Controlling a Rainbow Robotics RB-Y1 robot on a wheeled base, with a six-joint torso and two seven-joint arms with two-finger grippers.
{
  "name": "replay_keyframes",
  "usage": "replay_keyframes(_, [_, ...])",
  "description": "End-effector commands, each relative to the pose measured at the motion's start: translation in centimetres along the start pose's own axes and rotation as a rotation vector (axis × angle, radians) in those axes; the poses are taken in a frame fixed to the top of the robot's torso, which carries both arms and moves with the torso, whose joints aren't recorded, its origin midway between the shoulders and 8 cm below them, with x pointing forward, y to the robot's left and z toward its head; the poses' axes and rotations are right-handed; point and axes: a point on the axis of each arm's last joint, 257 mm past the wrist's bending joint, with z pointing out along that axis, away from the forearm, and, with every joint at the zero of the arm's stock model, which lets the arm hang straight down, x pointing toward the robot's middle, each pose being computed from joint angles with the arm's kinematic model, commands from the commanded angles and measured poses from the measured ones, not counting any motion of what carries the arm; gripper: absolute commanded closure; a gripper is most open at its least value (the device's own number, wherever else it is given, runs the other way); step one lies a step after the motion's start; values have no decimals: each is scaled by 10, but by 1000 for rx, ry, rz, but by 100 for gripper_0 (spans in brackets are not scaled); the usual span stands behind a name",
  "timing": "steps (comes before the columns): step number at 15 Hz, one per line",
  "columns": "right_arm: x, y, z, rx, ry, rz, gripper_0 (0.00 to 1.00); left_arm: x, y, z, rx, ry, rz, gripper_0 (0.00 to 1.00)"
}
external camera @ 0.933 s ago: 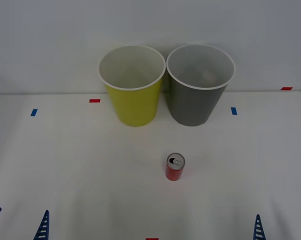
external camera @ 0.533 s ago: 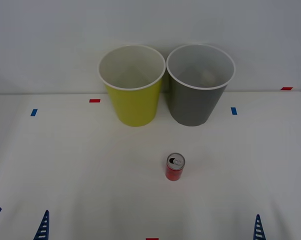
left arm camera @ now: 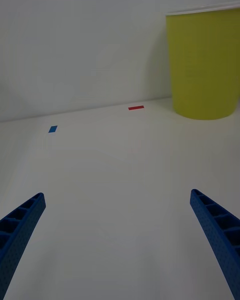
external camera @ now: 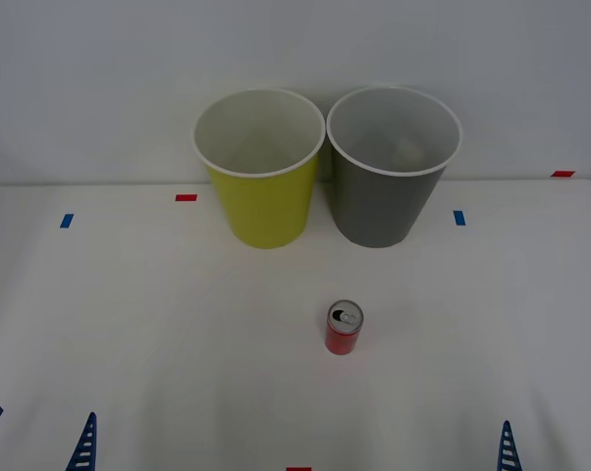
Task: Put cans in the gray bin and PET bottles in the light green bin.
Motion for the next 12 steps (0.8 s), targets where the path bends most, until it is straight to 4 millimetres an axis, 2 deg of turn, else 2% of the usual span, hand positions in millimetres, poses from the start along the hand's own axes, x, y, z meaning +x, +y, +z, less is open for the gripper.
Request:
replay_keyframes(1, [0, 0, 0, 0, 0, 0, 0, 0, 0, 0, 0, 0, 0, 0])
replay_keyframes(12, [0, 0, 0, 0, 0, 0, 0, 0, 0, 0, 0, 0, 0, 0])
